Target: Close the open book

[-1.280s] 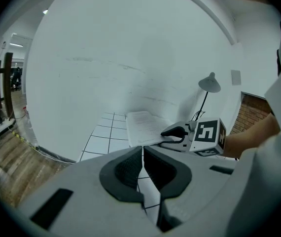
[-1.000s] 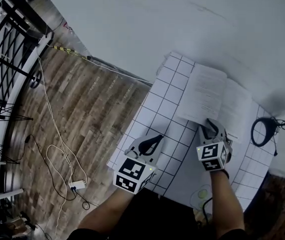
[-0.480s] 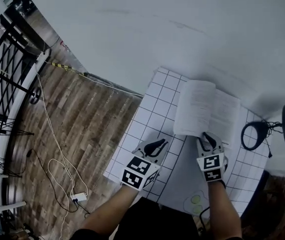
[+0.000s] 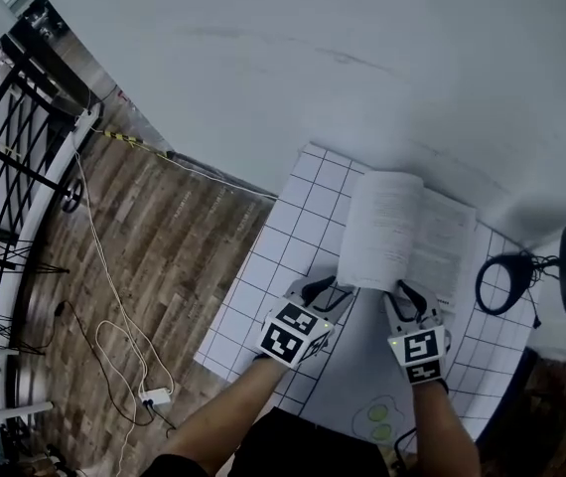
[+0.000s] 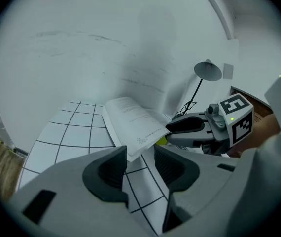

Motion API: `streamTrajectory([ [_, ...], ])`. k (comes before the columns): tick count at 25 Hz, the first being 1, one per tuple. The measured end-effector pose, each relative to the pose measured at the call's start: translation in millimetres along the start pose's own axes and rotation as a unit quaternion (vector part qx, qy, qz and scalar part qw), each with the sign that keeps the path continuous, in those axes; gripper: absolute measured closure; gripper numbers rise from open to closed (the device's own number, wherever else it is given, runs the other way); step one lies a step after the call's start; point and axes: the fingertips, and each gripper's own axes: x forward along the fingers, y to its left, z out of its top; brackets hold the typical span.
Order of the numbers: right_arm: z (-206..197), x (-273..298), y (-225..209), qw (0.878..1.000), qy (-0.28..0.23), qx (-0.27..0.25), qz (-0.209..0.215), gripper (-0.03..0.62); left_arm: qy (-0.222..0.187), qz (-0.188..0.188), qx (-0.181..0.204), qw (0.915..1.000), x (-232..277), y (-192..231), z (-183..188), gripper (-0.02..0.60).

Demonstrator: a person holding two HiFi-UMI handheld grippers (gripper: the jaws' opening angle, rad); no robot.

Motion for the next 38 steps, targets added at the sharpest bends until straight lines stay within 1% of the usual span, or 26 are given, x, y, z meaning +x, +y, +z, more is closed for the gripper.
streamTrajectory([
  [3,-0.6,-1.2,-0.6,1.000,-0.010,0.005,0.009,0.477,0.017,-0.017,0.017,0.9996,10.8,-5.6,-5.3,0.423],
  [7,-1.7,-3.8,-2.3,1.000,-0.019,0.003,0.018,0.474,0.041,-0.007,0.036,0.9985,22.1,1.4,-14.2,0.422],
  [9,-2.3,-5.2,-4.1,1.000,-0.020,0.003,0.018,0.474,0.046,-0.003,0.041,0.9981,26.1,5.2,-16.3,0.423],
  [15,-5.9,-8.3,-7.9,0.999,-0.021,0.018,0.022,0.474,0.037,-0.005,0.063,0.9973,31.5,-0.3,-8.9,0.423],
  [19,-8.7,-11.8,-10.4,0.999,-0.020,0.022,0.022,0.477,0.045,-0.011,0.074,0.9962,35.1,-6.3,-9.0,0.423],
  [23,-14.1,-18.0,-13.9,0.999,-0.023,0.040,0.015,0.490,0.056,-0.019,0.090,0.9942,41.0,-14.4,-11.7,0.423],
  [27,-17.6,-25.1,-18.6,0.998,-0.027,0.050,0.013,0.489,0.051,-0.025,0.101,0.9933,49.2,-21.2,-12.0,0.423],
  [33,-8.4,-47.3,-22.2,0.996,-0.060,0.058,0.015,0.490,0.053,-0.032,0.113,0.9916,55.0,-35.8,-8.4,0.428],
  [38,-10.7,-51.4,-30.8,0.996,-0.061,0.066,0.015,0.487,0.050,-0.040,0.125,0.9901,56.5,-48.0,-2.6,0.431],
])
